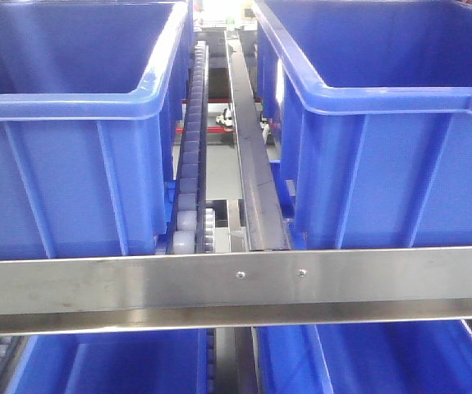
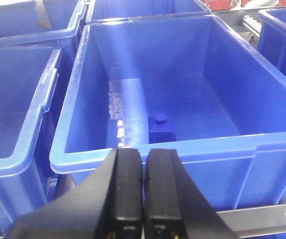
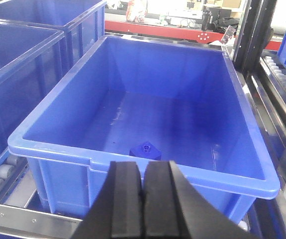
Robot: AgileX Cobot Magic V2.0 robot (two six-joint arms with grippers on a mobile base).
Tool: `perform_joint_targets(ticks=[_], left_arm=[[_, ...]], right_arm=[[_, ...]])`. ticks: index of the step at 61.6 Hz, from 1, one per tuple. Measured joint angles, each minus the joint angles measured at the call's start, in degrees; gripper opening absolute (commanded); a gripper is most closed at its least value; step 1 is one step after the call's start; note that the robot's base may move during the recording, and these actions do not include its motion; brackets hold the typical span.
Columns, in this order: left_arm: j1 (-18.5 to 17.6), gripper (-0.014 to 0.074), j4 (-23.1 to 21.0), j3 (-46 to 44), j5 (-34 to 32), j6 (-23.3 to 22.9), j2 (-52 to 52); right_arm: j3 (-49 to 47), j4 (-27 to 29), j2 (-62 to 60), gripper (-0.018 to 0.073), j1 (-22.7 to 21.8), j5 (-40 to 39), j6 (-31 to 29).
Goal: Pick and sort blue part to right shelf
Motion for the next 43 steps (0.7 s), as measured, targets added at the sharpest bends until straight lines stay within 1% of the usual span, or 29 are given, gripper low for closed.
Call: perform_joint_targets(ticks=[5, 12, 18, 24, 32, 38, 43], left_arm=[[0.0, 0.0125, 0.0, 0.34, -0.55, 0.0, 0.0], [0.14, 0.0125, 0.0, 4.44, -4.4, 0.0, -1.22], [1.59, 0.0125, -0.67, 11.58, -10.98, 0.0, -3.81], [3.52, 0.0125, -2.02, 19.25, -17.26, 0.0, -3.93], [4.4, 0.0125, -2.77, 27.65, -25.64, 0.0, -3.93], [4.4, 0.0125, -2.99, 28.07, -27.64, -0.11, -3.93], [4.4, 0.0125, -2.99, 28.07, -27.88, -0.11, -3.93]], right_arm=[[0.0, 0.0, 0.0, 0.006, 0.0, 0.0, 0.0], [0.0, 0.0, 0.0, 0.006, 0.0, 0.0, -0.03], [0.0, 0.0, 0.0, 0.006, 0.0, 0.0, -0.03], [0.0, 0.0, -0.11, 0.006, 0.0, -0.04, -0.03], [0.0, 0.0, -0.11, 0.006, 0.0, -0.04, -0.03], [0.0, 0.0, -0.11, 0.006, 0.0, -0.04, -0.03], [0.0, 0.0, -0.11, 0.006, 0.0, -0.04, -0.03]])
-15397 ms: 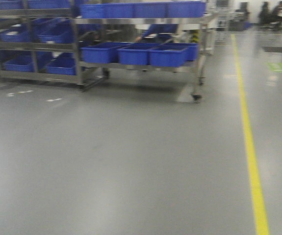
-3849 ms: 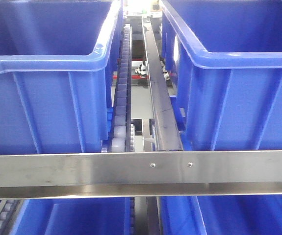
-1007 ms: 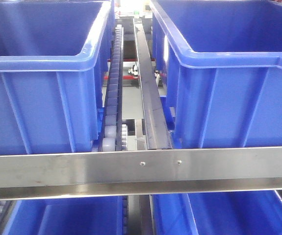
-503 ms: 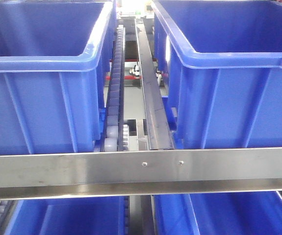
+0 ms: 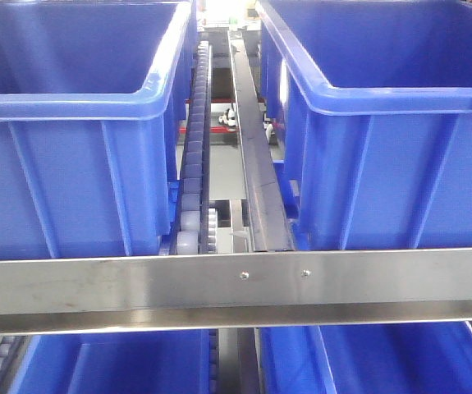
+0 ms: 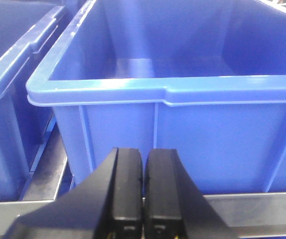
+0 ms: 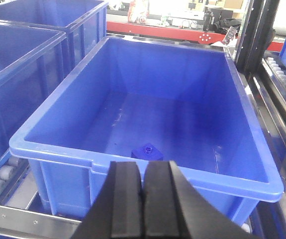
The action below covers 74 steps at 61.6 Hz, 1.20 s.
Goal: Pick and sort blue part to right shelf
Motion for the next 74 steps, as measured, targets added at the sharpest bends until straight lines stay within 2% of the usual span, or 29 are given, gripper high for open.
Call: perform_joint_targets(ticks=[53, 58, 63, 74], left_arm=[[0.0, 0.0125, -0.13, 0.0, -0.08, 0.0, 0.0], [0.0, 0.0125, -0.13, 0.0, -0.08, 0.0, 0.0], [0.0, 0.0125, -0.13, 0.0, -0.08, 0.0, 0.0], [0.0, 0.0125, -0.13, 0.0, -0.08, -0.1, 0.0]], right_arm=[[1.06, 0.67, 0.0, 0.006, -0.13, -0.87, 0.0], [3.84, 1.41, 0.0, 0.006, -1.86, -2.44, 0.0], [7.5, 3.67, 0.0, 0.006, -5.49, -5.36, 0.0], [18.26, 6.96, -0.24, 0.006, -13.79, -17.61, 0.0]])
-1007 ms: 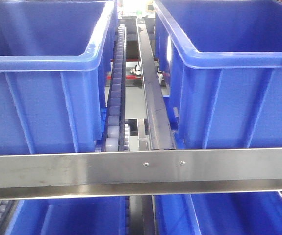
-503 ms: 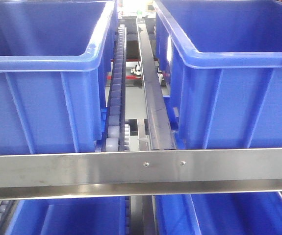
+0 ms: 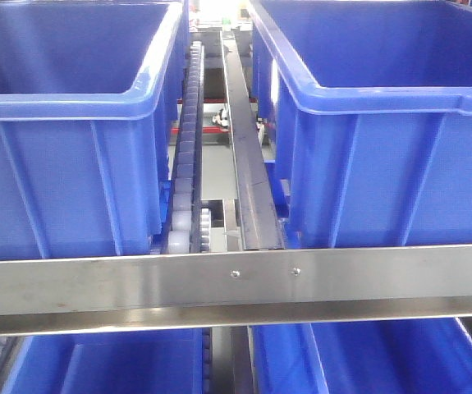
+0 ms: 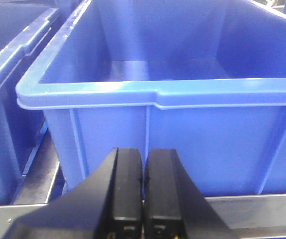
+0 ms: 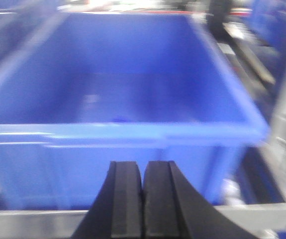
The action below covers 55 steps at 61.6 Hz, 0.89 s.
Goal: Pick and sort blue part to right shelf
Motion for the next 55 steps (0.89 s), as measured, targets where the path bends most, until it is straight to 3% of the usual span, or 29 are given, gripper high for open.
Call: perform_joint_targets(ticks=[8, 55], left_arm=[[0.0, 0.0125, 0.0, 0.0, 0.0, 0.0, 0.0], [0.0, 0.0123, -0.09, 0.0, 0.0, -0.13, 0.0]], right_arm=[[7.15, 0.4, -2.12, 0.006, -1.09, -8.45, 0.0], [8.4, 0.37, -2.59, 0.006, -1.09, -8.85, 0.0]])
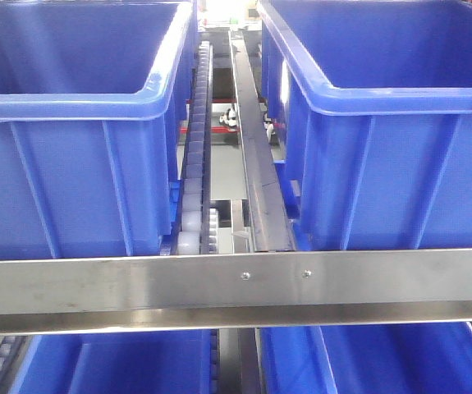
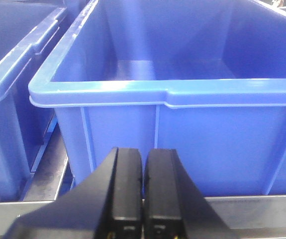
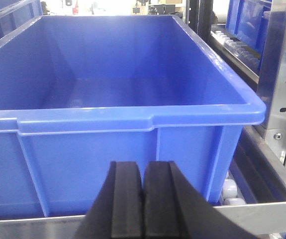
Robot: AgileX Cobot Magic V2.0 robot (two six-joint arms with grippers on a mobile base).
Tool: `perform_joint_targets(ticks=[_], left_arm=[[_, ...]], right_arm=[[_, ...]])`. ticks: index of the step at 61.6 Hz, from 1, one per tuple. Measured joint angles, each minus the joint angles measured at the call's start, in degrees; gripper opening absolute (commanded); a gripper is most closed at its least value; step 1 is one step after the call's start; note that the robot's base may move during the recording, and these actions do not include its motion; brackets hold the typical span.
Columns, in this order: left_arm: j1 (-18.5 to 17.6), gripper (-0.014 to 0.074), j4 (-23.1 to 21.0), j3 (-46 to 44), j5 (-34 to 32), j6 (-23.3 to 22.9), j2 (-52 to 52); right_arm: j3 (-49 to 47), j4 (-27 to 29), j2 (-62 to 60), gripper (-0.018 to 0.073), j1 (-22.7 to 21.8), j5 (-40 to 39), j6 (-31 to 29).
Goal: Pick and sort blue part to right shelf
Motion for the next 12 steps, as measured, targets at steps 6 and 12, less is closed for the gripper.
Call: perform_joint_targets(ticks=[6, 12], left_arm=[[0.0, 0.0124, 0.0, 0.0, 0.0, -0.09, 0.0], [0.0, 0.0123, 0.0, 0.0, 0.0, -0.09, 0.0]], right_arm=[[0.0, 0.0, 0.0, 0.006, 0.0, 0.0, 0.0], [0.0, 0.0, 0.0, 0.006, 0.0, 0.0, 0.0]])
